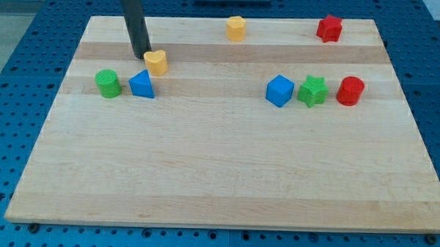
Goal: Push the yellow heart right and a bit down
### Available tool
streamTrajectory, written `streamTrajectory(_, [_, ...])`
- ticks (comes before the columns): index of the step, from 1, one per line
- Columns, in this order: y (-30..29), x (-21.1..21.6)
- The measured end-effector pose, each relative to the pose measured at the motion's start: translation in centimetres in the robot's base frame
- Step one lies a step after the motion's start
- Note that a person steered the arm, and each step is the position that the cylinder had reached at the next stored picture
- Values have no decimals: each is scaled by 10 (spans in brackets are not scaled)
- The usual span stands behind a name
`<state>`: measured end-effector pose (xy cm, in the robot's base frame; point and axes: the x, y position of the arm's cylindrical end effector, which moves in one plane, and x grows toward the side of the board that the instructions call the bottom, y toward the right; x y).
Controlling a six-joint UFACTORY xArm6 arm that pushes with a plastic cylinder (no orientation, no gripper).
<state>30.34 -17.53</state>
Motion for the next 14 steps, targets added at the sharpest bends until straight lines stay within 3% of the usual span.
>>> streamTrajectory(3, [-7,17])
streamTrajectory(12, [82,-1])
streamTrajectory(14, [78,25])
